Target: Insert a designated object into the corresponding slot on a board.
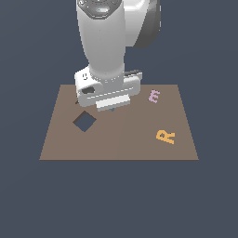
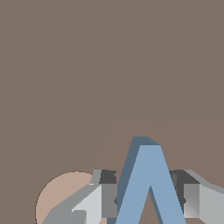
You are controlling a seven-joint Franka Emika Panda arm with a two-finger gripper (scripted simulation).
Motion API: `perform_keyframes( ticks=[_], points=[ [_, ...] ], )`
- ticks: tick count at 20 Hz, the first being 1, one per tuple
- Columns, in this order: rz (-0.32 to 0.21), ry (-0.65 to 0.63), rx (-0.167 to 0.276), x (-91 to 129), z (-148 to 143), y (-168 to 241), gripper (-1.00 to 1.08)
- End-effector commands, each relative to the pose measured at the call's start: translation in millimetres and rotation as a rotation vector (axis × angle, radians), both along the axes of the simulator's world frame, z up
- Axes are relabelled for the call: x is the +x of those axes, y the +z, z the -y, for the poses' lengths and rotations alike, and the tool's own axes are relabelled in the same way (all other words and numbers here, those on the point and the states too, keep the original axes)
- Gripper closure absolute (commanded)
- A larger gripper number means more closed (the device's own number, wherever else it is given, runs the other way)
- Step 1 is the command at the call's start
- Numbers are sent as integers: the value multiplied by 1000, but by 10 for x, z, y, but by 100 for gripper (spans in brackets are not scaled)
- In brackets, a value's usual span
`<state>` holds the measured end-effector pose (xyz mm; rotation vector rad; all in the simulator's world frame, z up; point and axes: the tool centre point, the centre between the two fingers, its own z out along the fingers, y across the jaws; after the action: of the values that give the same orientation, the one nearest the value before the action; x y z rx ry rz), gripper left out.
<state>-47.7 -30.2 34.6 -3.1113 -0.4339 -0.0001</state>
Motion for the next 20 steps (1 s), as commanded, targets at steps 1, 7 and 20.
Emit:
perform_keyframes(
  ticks=[1, 7, 20],
  points=[
    [0, 98, 0, -73, 50, 6, 108],
    [0, 322, 0, -217, 195, 16, 108],
    [0, 786, -1, -390, 586, 35, 108]
  ],
)
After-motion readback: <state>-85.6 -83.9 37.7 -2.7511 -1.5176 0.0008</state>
